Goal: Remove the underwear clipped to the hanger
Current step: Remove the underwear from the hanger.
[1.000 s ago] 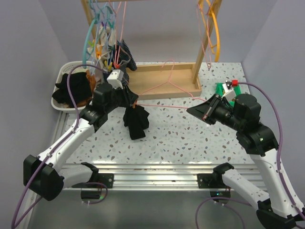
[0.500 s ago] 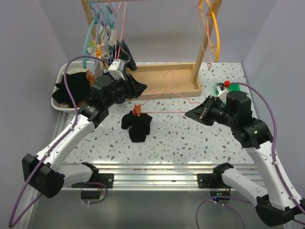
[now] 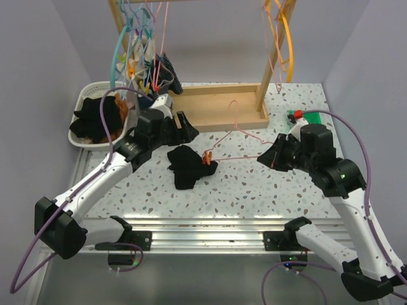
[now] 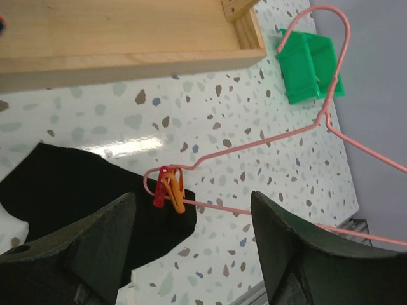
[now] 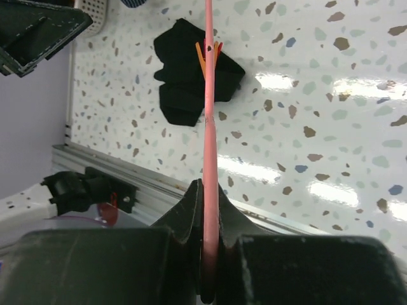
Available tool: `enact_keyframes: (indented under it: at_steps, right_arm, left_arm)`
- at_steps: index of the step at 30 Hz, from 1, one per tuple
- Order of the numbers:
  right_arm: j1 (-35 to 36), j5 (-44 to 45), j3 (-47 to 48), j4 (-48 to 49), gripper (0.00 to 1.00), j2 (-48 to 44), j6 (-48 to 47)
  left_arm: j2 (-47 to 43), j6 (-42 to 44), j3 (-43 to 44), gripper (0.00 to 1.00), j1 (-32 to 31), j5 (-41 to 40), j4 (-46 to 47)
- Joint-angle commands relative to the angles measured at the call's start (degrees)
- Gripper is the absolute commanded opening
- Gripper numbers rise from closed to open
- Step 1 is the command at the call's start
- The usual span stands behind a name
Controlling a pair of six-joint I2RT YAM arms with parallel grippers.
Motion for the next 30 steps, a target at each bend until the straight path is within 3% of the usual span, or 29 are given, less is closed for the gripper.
enact_keyframes:
  at_steps: [1, 7, 11, 15, 18, 22, 30]
  right_arm:
    - [0.04, 4.26, 4.13, 1.03, 0.0, -0.68, -6.39]
    - [0.13, 11.91, 18.73, -7.67, 0.0, 3.72, -16.5]
    - [0.13, 12.19, 21.22, -8.65, 0.0, 4.69, -20.63]
    - [0.13, 0.7, 14.64, -5.32, 0.0, 4.34, -19.59]
    - [0.13, -6.78, 4.45, 2.32, 0.0, 1.89, -15.65]
    - [0.22, -10.05, -6.01, 10.15, 0.0, -0.23, -11.77]
    - [0.22, -11.28, -11.3, 12.18, 0.0, -1.2, -10.27]
  left_arm:
    - [1.54, -4.13, 0.94, 0.76, -3.95, 0.2, 2.06]
    - [1.9, -5.8, 2.61, 0.76, -4.65, -1.29, 3.38]
    - [0.41, -5.1, 2.97, 0.76, -4.74, -2.35, 2.06]
    - [-2.05, -5.53, -1.85, 0.77, -4.65, -3.65, 3.02]
    - [-3.81, -7.2, -6.67, 0.77, -4.65, -4.02, 4.69]
    - [-5.48, -9.23, -11.7, 0.77, -4.74, -4.19, 6.8]
    - [-3.9, -13.8, -17.86, 0.77, -5.0, -3.75, 11.02]
